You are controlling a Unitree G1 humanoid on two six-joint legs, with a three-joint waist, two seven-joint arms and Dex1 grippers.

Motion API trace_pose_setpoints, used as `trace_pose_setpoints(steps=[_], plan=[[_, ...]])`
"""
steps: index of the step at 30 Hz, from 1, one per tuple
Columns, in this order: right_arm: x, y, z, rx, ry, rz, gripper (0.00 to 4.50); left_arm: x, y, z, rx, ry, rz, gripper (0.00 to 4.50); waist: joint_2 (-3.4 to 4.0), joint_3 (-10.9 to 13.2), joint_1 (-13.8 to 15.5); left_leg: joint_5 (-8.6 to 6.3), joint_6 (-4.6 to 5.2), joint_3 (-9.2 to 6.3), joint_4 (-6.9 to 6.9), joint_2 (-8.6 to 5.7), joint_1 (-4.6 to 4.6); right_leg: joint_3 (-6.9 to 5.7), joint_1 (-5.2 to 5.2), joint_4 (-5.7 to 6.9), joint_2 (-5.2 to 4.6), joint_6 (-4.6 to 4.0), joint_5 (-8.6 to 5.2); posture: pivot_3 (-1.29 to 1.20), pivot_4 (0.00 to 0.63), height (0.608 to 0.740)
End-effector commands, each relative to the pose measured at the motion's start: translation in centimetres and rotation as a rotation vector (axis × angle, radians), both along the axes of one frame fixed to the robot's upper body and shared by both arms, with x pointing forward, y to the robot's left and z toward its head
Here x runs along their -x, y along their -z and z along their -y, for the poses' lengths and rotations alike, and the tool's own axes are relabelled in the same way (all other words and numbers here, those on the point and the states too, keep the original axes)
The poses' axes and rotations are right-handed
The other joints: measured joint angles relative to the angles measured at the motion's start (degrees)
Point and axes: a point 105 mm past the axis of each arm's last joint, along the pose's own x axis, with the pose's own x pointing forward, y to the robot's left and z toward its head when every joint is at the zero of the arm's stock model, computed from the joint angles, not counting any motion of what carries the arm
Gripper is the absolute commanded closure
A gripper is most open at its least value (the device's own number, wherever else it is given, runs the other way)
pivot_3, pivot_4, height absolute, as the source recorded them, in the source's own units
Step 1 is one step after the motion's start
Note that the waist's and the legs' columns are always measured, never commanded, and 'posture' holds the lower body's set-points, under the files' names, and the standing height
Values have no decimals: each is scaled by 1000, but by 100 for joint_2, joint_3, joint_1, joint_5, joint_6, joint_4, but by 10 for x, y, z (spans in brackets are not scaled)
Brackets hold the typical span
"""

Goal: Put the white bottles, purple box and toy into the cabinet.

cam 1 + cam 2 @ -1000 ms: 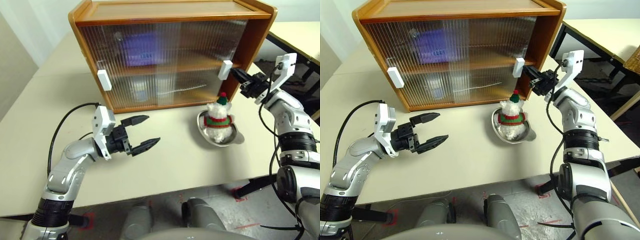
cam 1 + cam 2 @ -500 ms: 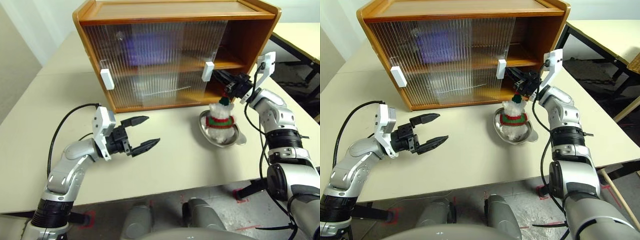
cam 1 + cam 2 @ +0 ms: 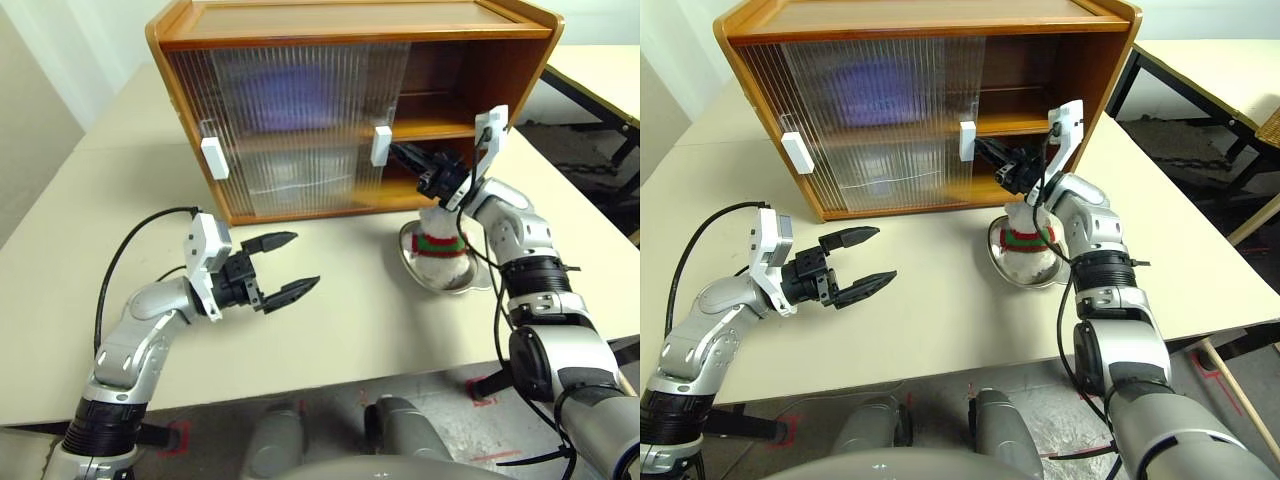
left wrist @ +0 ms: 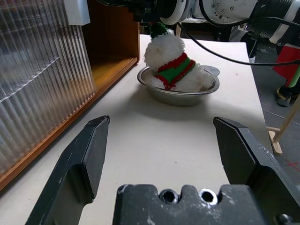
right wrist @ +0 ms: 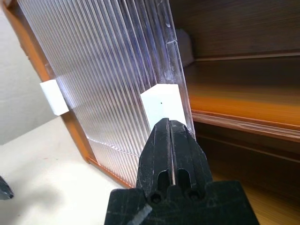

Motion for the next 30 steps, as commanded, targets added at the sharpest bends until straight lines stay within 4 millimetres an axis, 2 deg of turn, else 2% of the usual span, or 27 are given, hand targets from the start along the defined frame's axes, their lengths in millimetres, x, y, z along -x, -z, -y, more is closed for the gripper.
trace_pose_setpoints(steps=[1, 3, 7, 9, 11, 15, 19, 24, 27, 30], plan=[[6, -8, -15, -5, -43, 21, 4463, 3, 2, 2, -21, 3, -1, 0, 1, 1, 5, 0, 0, 0, 0, 0, -2, 0, -3, 0, 0, 0, 0, 248, 0, 740], [10, -7, -21, -5, -60, 16, 4463, 3, 2, 2, -23, 3, -3, 0, 1, 1, 16, -1, -2, -5, -2, 0, -4, -5, -4, 1, -1, 0, 0, 252, 0, 740], [13, -7, -20, -10, -57, 10, 4463, 4, 3, 3, -20, -2, -6, 0, 2, 1, 2, -4, -7, -4, -8, 0, -5, -5, -6, 0, -2, 0, 0, 252, 0, 740], [14, -6, -16, 6, -48, 1, 4463, 4, 4, 3, -19, -2, -7, 0, 2, 1, 5, -4, -7, -4, -13, 1, -4, -5, -7, 0, -2, 0, 0, 250, 0, 740], [15, -4, -3, 29, -20, -22, 4463, 4, 4, 3, -17, -3, -7, 0, 2, 1, 24, -4, -7, -6, -16, 1, -3, -6, -8, 0, -1, -1, -1, 250, 0, 740], [18, -9, 38, 108, 51, -23, 3437, 3, 3, 1, -17, -10, -6, 0, 3, 2, 160, -4, -6, -5, -16, -7, -7, -7, -7, -9, -7, 3, -4, 250, 0, 740], [34, -28, 72, 190, 47, -20, 1919, 3, 4, -2, -21, -13, -8, 0, 12, 8, 290, -3, -4, -8, -20, -8, -25, -7, -7, -44, -8, 11, -8, 247, 0, 740], [65, -24, 99, 336, -13, -186, 25, 1, 3, 0, -19, 3, -5, 0, 11, 8, 340, -5, 0, -13, -30, -7, -29, -8, -6, -59, -8, 14, -10, 228, 0, 740], [85, -13, 112, 417, -7, -336, 25, 0, 3, 1, -19, 12, -4, 0, 11, 8, 362, -6, 2, -18, -30, -8, -38, -9, -6, -71, -8, 17, -12, 216, 0, 740], [98, -4, 116, 433, -9, -449, 25, 0, 4, 3, -19, 18, -4, 0, 10, 8, 321, -6, 4, -17, -29, -6, -42, -9, -4, -83, -6, 26, -15, 202, 0, 740]])
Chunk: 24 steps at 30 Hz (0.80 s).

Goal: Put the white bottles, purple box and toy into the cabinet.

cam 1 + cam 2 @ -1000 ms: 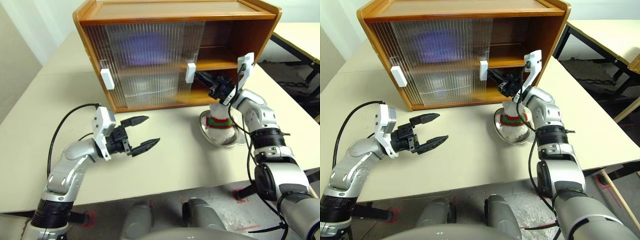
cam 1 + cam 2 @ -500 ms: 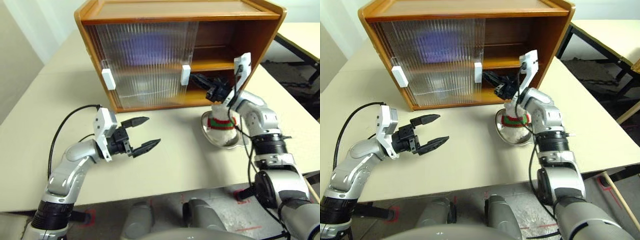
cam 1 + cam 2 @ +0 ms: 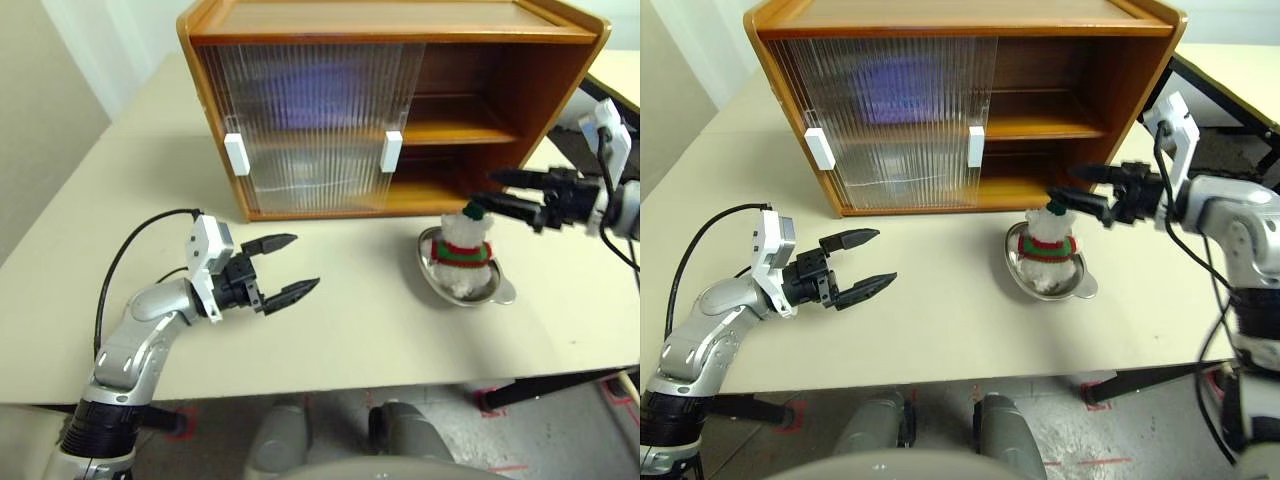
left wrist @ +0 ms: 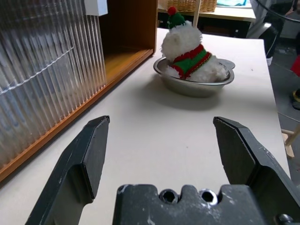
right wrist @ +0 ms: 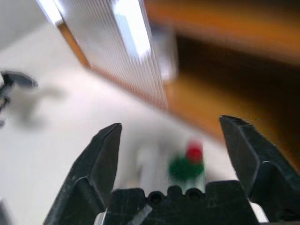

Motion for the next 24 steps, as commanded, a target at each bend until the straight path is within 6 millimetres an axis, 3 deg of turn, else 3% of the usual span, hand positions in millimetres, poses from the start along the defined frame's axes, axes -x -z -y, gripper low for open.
trace_pose_setpoints(steps=[1, 4, 9, 13, 22, 24], plan=[[16, 9, -4, -12, -12, -127, 25, 0, 1, 3, -6, 21, 0, 0, -2, 1, -29, 0, 0, 2, 1, 1, 0, 0, 1, -2, 0, 8, -3, 201, 0, 740], [24, 26, -4, -14, 9, -202, 25, 0, 3, 4, -9, 30, -1, 0, -10, 2, -33, 1, 2, 1, 5, 2, 3, -2, 11, -5, 1, 16, -5, 201, 0, 740], [13, 28, 0, -24, 76, -187, 25, -2, 1, 5, -7, 35, 6, 0, -12, 3, -31, 2, 8, 1, 28, 1, 1, -3, 12, -4, 2, 28, 3, 203, 0, 740], [19, 45, 2, -3, 87, -289, 25, -3, 1, 4, -10, 38, 13, 0, -14, 2, -24, 3, 12, -1, 34, -1, -7, -4, 11, -5, 2, 32, 6, 207, 0, 740], [9, 61, -9, -39, 105, -306, 25, -9, -6, 1, 6, 31, 39, 0, -14, 1, -16, 3, 16, -8, 39, -1, -41, -8, -2, -7, 4, 28, 13, 211, 0, 740], [7, 63, -12, -43, 99, -307, 401, -9, -5, 0, 3, 31, 40, 0, -14, 1, -11, 5, 18, -8, 40, -3, -40, -8, -2, -7, 4, 29, 15, 215, 0, 740]])
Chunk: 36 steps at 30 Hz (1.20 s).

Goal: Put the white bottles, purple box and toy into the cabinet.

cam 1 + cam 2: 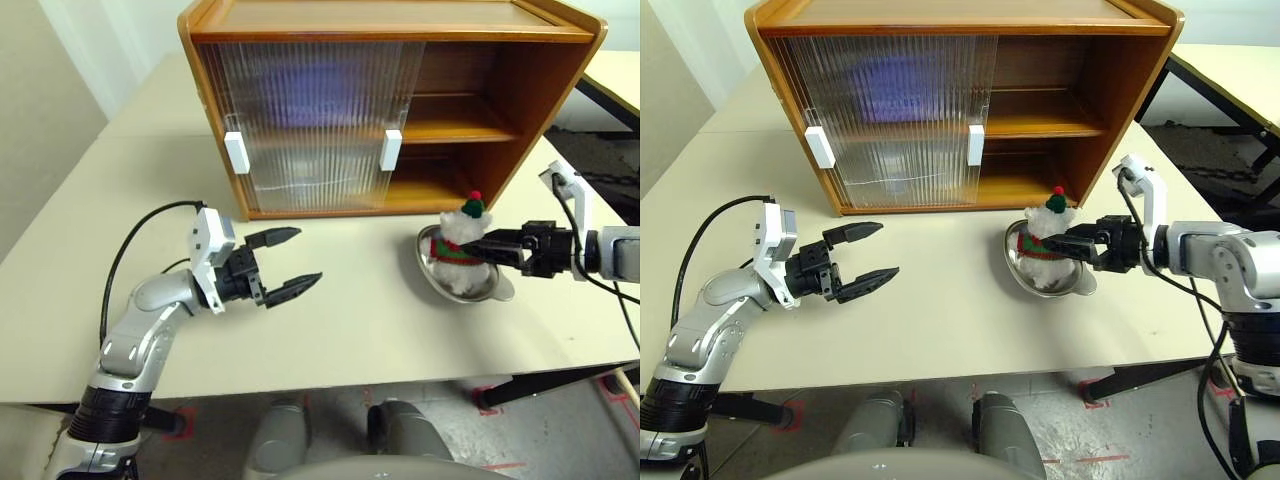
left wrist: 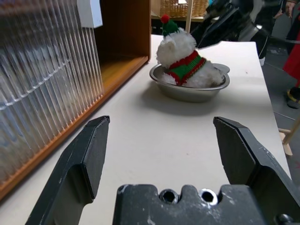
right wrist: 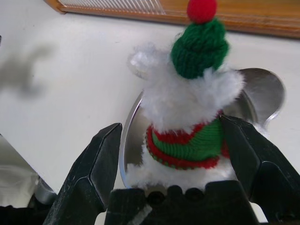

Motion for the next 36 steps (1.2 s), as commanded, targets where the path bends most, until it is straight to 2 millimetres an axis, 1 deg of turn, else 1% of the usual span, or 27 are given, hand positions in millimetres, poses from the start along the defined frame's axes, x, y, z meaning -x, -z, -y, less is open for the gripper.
trace_pose_setpoints(steps=[1, 2, 5, 6, 7, 10, 12, 16, 19, 24, 25, 27, 29, 32, 36], plan=[[-5, 3, -2, 8, 4, 13, 627, -2, 1, -2, -3, -2, 0, 0, 0, 0, 5, 1, 1, 0, 1, -1, 0, 0, 0, 0, -1, 0, 2, 215, 0, 740], [-6, 3, -2, 7, 3, 16, 928, -2, 2, -3, -3, -2, 0, 0, 0, 0, 5, 1, 2, 0, 2, -1, 0, 0, 0, 0, -1, -3, 4, 217, 0, 740], [-7, 3, -2, 9, 1, 17, 2091, -2, 3, -4, -6, -5, 0, 0, -1, 0, 2, 1, 2, 0, 2, -2, 0, 0, 0, 0, -1, -3, 6, 220, 0, 740], [-7, 3, -2, 10, 0, 16, 2375, -2, 3, -4, -6, -6, 1, 0, -1, 0, 3, 1, 2, 0, 2, -1, 0, 0, 0, 0, 0, -3, 6, 223, 0, 740], [-7, 3, -1, 12, -3, 14, 2841, -2, 3, -4, -5, -6, 1, 0, -1, 0, 5, 1, 2, -1, 2, -1, 0, -1, 0, 0, 0, -4, 6, 223, 0, 740], [-6, 1, 3, 17, -9, 10, 3887, -1, 4, -3, -3, -7, 1, 0, -1, 0, 8, 1, 2, -1, 2, -2, 0, -1, 0, 0, 0, -6, 7, 226, 0, 740], [-6, -2, 5, 8, -11, 11, 4428, -1, 5, -2, -3, -7, 0, 0, 0, 0, 10, 1, 2, -1, 2, -2, 0, -1, 0, 0, 0, -6, 8, 225, 0, 740], [-4, -12, 5, -29, -32, 9, 4484, 0, 5, -1, 0, -8, -2, 0, 0, -1, 22, 1, 3, -1, 2, -3, 1, 0, 0, 0, -1, -7, 10, 227, 0, 740], [-4, -32, 6, -76, -49, 34, 4484, -2, 4, -1, 0, -13, 3, 0, 0, -1, 32, 2, 3, -2, 3, -2, 2, -1, 0, 0, 0, -8, 10, 228, 0, 740], [-13, -67, 13, -92, -36, 127, 4484, -3, 3, -2, -1, -14, 4, 0, 1, -1, 66, 3, 5, -1, 4, -3, 4, -1, -1, 0, -1, -7, 12, 224, 0, 740], [-18, -80, 13, -108, -25, 175, 4484, -3, 3, -2, -1, -13, 3, 0, 0, -1, 69, 3, 5, -2, 4, -3, 4, -2, -1, 0, -1, -7, 12, 213, 0, 740], [-25, -95, 14, -133, -4, 237, 4484, -4, 4, -2, -1, -12, 3, 0, 2, -2, 72, 3, 5, -1, 5, -2, 4, -2, -4, -1, 0, -8, 12, 213, 0, 740], [-34, -103, 18, -135, 31, 288, 4484, -4, 4, -1, 0, -10, 2, 0, 0, -4, 88, 3, 5, -1, 5, -2, 4, -3, -3, 0, 0, -10, 13, 213, 0, 740], [-51, -120, 21, -161, 106, 416, 4484, -4, 5, 3, 4, -6, 1, 0, -5, -8, 119, 3, 5, 0, 5, -2, 4, -2, -3, -1, 0, -17, 17, 212, 0, 740], [-63, -134, 22, -192, 148, 501, 4484, -4, 5, 4, 5, -4, 3, 0, -3, -9, 142, 3, 5, 3, 5, -3, 1, -1, -5, -1, -1, -20, 23, 216, 0, 740]])
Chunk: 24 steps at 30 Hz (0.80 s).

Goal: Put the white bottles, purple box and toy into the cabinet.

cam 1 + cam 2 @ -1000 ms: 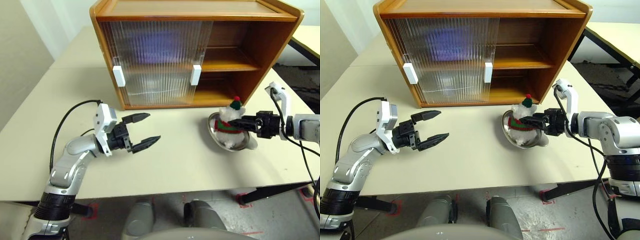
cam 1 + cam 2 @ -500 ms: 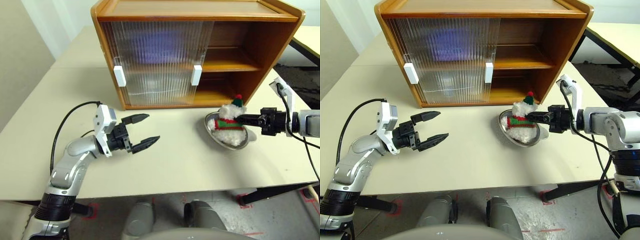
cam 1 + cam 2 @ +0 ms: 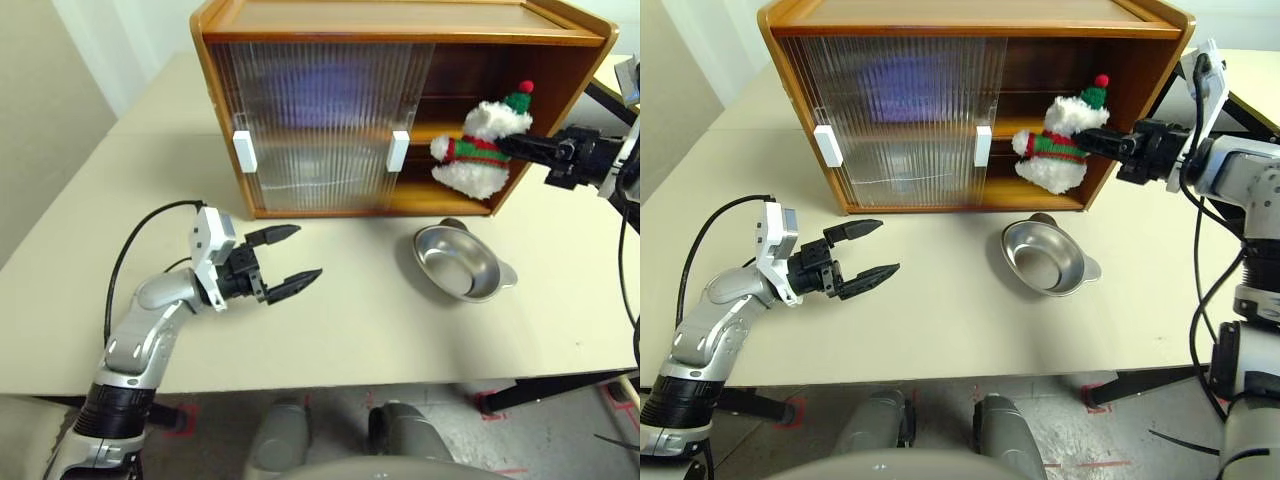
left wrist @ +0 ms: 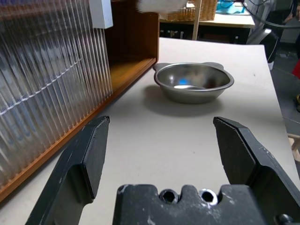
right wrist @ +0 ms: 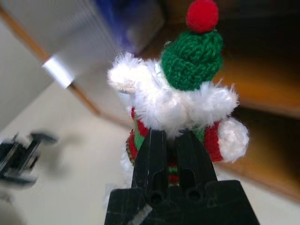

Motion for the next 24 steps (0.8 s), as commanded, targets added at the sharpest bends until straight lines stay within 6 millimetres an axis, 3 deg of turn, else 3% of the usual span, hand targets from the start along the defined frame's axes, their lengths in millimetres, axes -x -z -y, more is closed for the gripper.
trace_pose_setpoints(steps=[1, 10, 24], plan=[[-11, -20, 7, -22, 67, 110, 4484, 0, 1, 1, -11, 2, 2, 0, 4, -3, 4, 0, 0, 0, 0, 0, -1, 0, -2, 0, 0, 0, 2, 218, 0, 740], [-44, -32, 11, 19, 167, 271, 4484, 0, 2, 0, -17, -7, 1, 0, 9, -6, -2, 0, 0, 1, 0, 1, -3, -2, -5, 2, -1, -6, 13, 236, 0, 740], [-73, -17, 4, 185, 178, 273, 4484, 1, 3, 0, -20, -27, 1, 0, 19, -11, -46, 2, 3, 17, 0, 7, 1, 0, -5, 6, -3, -22, 25, 260, 0, 740]])
